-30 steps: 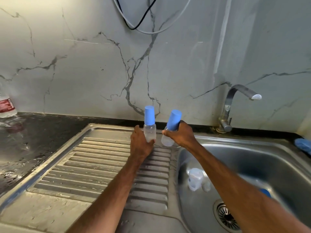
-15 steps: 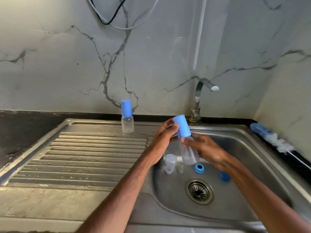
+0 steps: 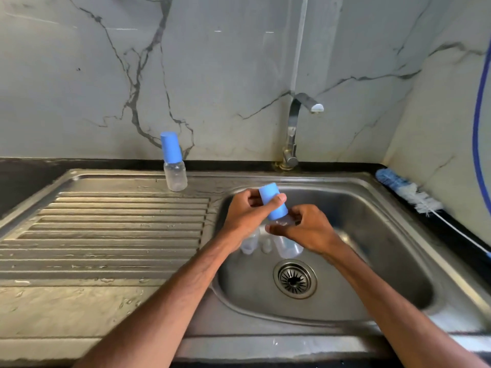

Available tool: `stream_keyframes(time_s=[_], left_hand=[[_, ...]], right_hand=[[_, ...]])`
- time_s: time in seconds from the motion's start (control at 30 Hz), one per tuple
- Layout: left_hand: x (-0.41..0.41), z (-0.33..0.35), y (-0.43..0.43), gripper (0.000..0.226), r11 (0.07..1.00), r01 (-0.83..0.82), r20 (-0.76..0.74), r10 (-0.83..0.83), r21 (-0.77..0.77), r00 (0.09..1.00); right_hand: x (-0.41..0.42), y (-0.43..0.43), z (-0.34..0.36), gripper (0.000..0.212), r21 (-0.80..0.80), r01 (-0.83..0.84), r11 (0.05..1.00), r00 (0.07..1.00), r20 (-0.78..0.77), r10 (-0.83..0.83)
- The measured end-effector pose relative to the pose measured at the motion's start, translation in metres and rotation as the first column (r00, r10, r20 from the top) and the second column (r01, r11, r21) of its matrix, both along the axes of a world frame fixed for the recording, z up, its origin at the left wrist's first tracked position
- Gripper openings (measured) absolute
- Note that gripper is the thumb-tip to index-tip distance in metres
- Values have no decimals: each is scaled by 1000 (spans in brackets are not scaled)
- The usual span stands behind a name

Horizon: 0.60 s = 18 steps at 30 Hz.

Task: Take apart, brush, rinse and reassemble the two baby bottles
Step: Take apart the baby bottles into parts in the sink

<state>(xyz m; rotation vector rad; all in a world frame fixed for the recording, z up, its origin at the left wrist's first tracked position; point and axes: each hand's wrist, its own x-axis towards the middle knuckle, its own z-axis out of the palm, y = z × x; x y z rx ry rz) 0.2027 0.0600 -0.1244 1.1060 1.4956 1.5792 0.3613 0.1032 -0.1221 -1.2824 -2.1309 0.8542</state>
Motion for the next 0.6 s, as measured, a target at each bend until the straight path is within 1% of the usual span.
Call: stream_keyframes(time_s=[0.07,0.1,0.13,0.17,0.23,0.3,0.33,0.37,0.43,0.47,0.5,0.53,0.6], left_hand=[[-1,-2,-1,50,987,161,11,-161,-25,987],[0,-3,-3,55,967,247,3,-248,-56,969],[1,-5,-4,59,945,316,-19,-319,-87,948],[3,-7,-6,61,927,359,-58,-366,-103,929],[5,-10,-6,58,918,389,-169,-395,-69,903],[4,-9,-6,53,899,437,-212,-432,-23,877],[3,-8,-6,54,887,462,-212,-456,-21,864],[2,-9,-6,56,876,482,-211,-477,-32,853],[-1,-9,-7,59,861,505,-218,-504,-58,836],[-1,-9,-8,59,861,505,-240,-504,-62,830],[-1,-9,-8,58,869,491,-290,-485,-59,825],[1,-8,-8,56,886,460,-363,-445,-49,819],[4,-7,-10,51,928,373,-498,-330,-16,802]], right_hand=[[4,0,4,38,-171,-57,984,978,-209,20],[7,1,5,36,-237,-89,967,956,-291,17],[8,2,7,33,-267,-106,958,944,-329,12],[9,3,7,31,-275,-111,955,942,-336,13],[12,5,7,29,-298,-117,947,949,-314,18],[19,9,9,30,-376,-184,908,941,-333,52],[25,13,11,29,-430,-261,864,920,-381,88],[31,16,13,30,-489,-349,799,884,-454,109],[41,20,19,40,-588,-479,652,806,-588,61],[44,21,21,46,-607,-500,618,790,-613,36],[44,21,22,50,-610,-482,629,798,-602,27],[42,20,21,53,-594,-426,683,824,-566,23],[35,16,18,52,-510,-251,823,871,-490,-38]])
